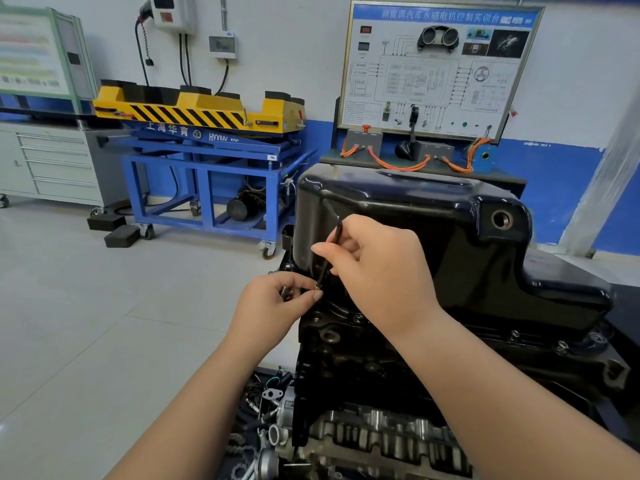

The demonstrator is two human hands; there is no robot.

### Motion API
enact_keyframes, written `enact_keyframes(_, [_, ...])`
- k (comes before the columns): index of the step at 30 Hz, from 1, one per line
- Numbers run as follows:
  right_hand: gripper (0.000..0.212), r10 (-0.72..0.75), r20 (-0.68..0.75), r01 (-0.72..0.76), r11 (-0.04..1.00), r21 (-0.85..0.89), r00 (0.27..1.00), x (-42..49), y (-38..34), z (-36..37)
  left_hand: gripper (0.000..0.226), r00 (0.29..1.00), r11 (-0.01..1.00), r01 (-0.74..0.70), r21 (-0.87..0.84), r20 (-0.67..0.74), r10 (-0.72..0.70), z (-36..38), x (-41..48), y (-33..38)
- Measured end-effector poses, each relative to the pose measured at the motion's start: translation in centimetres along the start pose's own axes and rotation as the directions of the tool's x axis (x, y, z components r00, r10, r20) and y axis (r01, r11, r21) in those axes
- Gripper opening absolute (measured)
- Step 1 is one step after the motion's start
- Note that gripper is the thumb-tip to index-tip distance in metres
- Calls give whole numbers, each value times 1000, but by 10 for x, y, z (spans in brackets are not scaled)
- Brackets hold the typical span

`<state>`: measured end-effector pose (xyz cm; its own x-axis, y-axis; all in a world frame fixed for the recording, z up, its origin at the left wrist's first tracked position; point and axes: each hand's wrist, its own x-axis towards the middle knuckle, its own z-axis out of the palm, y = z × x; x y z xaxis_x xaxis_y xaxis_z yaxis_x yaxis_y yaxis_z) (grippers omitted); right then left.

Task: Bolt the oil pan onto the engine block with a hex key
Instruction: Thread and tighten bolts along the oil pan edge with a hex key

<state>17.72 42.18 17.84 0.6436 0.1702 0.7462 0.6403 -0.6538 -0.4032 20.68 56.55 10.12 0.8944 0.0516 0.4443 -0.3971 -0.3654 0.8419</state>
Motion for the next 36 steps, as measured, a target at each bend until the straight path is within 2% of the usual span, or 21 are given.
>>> enact_keyframes(5, [29,-11,-23,10,1000,-14,1000,-1,1,4,5,1000,996,-13,-86,3,13,-6,2,11])
enact_keyframes(11, [23,11,10,-12,1000,11,1000,-3,2,6,7,995,995,-100,-18,1,100,-3,4,24])
enact_keyframes(14, [9,38,76,-46,993,107,996,-7,2,5,15,993,993,-120,-20,10,121,-5,3,25])
enact_keyframes(16, [21,80,168,-115,971,211,983,-7,4,4,11,992,992,-124,-23,22,125,-6,3,28])
enact_keyframes(18, [25,102,220,-163,946,279,970,-7,5,4,20,991,991,-128,-38,42,129,-7,3,28])
enact_keyframes(19, [25,109,215,-170,941,291,971,-7,5,4,22,991,991,-123,-46,50,125,-7,4,28])
enact_keyframes(23, [16,152,163,-200,920,336,975,-7,5,8,1,993,993,-106,-50,46,108,-6,5,28])
enact_keyframes(27, [15,174,93,-196,915,352,980,-8,6,11,23,994,989,-105,-109,26,108,-6,4,28])
enact_keyframes(30, [13,174,79,-191,906,378,982,-9,5,12,10,993,991,-115,-69,16,117,-7,5,27])
enact_keyframes(33, [9,178,63,-189,904,384,982,-9,3,14,26,992,991,-127,-33,22,128,-6,8,24])
enact_keyframes(36, [4,161,97,-183,931,317,982,-9,3,13,28,991,991,-121,-48,44,124,-8,8,27])
